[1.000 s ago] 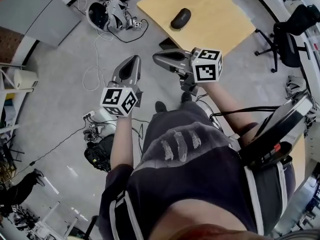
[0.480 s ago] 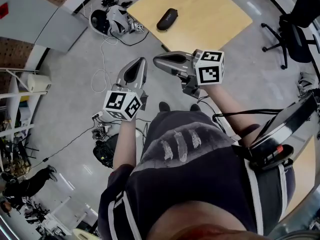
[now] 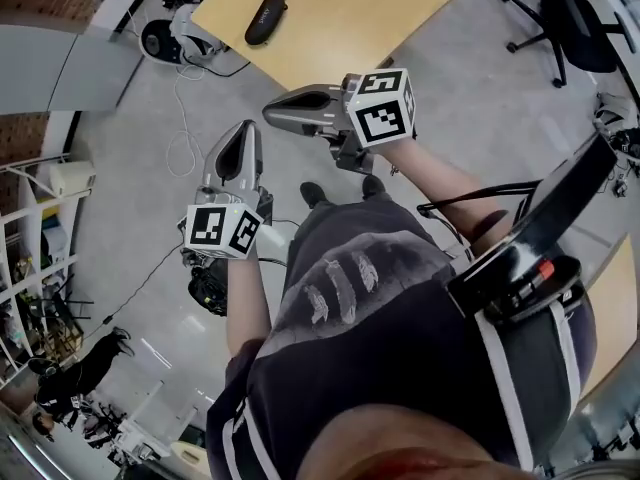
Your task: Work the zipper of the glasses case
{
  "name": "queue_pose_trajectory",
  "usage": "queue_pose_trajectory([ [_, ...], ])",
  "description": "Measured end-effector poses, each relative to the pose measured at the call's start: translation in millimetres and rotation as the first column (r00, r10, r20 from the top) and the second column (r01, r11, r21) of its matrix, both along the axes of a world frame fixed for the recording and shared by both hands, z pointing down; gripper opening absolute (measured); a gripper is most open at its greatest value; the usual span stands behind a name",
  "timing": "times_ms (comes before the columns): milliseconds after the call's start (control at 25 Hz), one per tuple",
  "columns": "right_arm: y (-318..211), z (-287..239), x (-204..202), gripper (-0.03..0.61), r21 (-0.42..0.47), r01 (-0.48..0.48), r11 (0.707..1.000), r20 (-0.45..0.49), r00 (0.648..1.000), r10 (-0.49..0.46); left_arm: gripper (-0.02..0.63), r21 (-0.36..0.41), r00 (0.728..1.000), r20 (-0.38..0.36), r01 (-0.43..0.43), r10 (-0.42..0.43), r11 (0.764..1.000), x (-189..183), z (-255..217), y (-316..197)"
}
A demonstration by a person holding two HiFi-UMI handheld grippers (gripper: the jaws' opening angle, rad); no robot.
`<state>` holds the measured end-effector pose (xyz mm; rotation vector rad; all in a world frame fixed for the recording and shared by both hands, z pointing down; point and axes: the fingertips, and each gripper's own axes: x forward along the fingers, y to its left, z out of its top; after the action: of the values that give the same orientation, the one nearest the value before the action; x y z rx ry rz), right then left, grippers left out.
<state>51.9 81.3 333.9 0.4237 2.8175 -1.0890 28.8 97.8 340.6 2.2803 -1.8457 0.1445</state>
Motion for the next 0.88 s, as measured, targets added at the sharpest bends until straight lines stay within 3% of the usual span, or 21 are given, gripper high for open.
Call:
queue_pose_trajectory([
  [280,6,4,-13,0.002,-0.035,0.048,0.998,0.011,0.999,-0.047,-0.009,-0.024,0.997,-0.004,0.076,-0.076,0.997,-16,4,23],
  [440,22,-5,-30,0.002,-0.099,0.08,0.992,0.05,0.996,-0.075,-0.006,-0.008,0.995,-0.019,0.096,-0.096,0.995,-35,6,41],
  [720,55,-6,-64,0.002,-0.052,0.066,0.996,-0.007,0.998,-0.066,-0.006,0.015,0.996,-0.058,0.074,-0.073,0.997,-66,3,66],
  [880,87,-17,-89,0.002,-0.137,0.059,0.989,0.036,0.998,-0.055,-0.006,0.029,0.995,-0.081,0.064,-0.062,0.998,-97,0,99],
])
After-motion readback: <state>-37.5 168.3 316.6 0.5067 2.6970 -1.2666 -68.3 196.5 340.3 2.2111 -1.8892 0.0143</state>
